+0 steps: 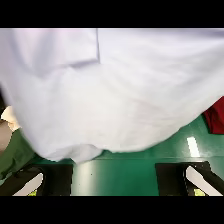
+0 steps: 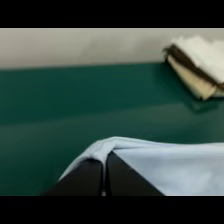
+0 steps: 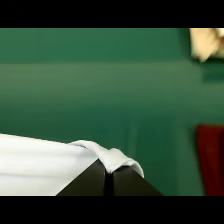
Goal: Fold the shirts.
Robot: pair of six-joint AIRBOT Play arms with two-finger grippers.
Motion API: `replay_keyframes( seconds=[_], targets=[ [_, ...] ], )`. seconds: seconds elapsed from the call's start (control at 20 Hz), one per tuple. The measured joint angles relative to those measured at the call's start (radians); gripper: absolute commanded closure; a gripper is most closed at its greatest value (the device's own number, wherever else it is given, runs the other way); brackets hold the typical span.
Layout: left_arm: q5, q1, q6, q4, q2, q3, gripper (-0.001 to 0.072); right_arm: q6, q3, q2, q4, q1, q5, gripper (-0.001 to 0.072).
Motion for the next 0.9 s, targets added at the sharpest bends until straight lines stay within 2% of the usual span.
replay_keyframes(
  seconds=[0.2,0.4,0.7,0.9],
  targets=[
    [-0.026,0.0,-0.01,-0.003,-0.172,-0.201,0.0688,0.004,-0.179,-0.181,-0.049,0.076,0.005,0.0698],
    [0.056,0.0,-0.013,-0.022,-0.386,-0.298,0.0689,0.005,-0.282,-0.385,-0.117,0.125,-0.05,0.0698],
    [0.161,0.001,0.036,-0.092,-0.627,-0.237,0.0688,0.003,-0.187,-0.609,-0.142,0.14,-0.151,0.0698],
    [0.102,0.002,0.09,-0.098,-0.673,-0.194,0.0688,-0.027,-0.161,-0.638,-0.151,0.142,-0.15,0.0698]
  ],
)
